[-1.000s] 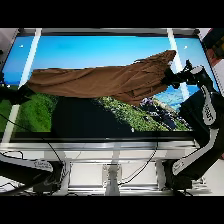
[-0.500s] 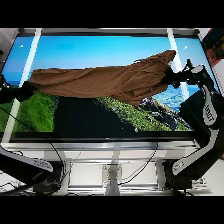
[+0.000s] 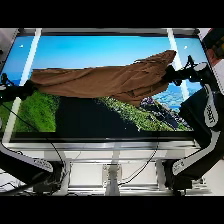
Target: Fold the clothes and pants, and hang the long-sleeved shirts on hangers.
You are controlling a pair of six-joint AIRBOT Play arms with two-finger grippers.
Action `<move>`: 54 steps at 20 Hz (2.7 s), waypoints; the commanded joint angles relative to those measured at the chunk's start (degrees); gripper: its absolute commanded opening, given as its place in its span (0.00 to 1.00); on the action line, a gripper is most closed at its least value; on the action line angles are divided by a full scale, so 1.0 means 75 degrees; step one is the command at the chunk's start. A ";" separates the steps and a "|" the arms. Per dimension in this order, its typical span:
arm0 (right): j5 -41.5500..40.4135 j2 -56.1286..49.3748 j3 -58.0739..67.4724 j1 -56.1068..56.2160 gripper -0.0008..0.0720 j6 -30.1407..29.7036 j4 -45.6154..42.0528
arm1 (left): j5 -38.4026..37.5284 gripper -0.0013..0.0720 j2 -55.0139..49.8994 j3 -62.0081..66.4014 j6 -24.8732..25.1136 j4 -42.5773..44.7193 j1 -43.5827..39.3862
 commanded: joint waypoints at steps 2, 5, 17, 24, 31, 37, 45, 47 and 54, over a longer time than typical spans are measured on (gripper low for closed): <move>0.0577 0.0842 0.0857 0.0000 0.05 -0.0411 -0.0434 | -0.0239 0.04 0.1134 0.0440 0.0434 -0.0178 0.0073; 0.0944 0.1778 0.1475 -0.0003 0.05 -0.0408 -0.0944 | -0.0239 0.04 0.2460 0.0495 0.0749 -0.0152 0.0201; 0.1157 0.6321 0.2305 0.0000 0.05 -0.0411 -0.2387 | 0.0425 0.04 0.6974 0.0495 0.0746 -0.0117 0.1571; 0.1445 0.6339 0.2136 0.0000 0.05 -0.0399 -0.3736 | -0.0146 0.03 0.6467 0.0493 0.0746 0.0341 0.1320; 0.1440 0.2885 0.1647 0.0006 0.05 -0.0195 -0.3279 | 0.0895 0.03 0.3366 0.0495 0.0740 0.3147 -0.2040; -0.1306 0.0714 0.1652 0.0006 0.05 0.0731 -0.2521 | 0.5141 0.03 0.1358 0.0498 -0.0338 0.3453 -0.3124; -0.3678 -0.0248 0.1652 0.0111 0.05 0.1457 -0.2565 | 0.5316 0.03 0.0452 0.0507 -0.1472 0.3456 -0.2780; -0.3923 -0.0347 0.1652 0.0265 0.05 0.1454 -0.2567 | 0.5470 0.03 0.0358 0.0507 -0.1472 0.3453 -0.2774; -0.4992 -0.0621 0.1655 0.0705 0.05 0.1454 -0.2699 | 0.6304 0.04 -0.0026 0.0510 -0.1498 0.3430 -0.2888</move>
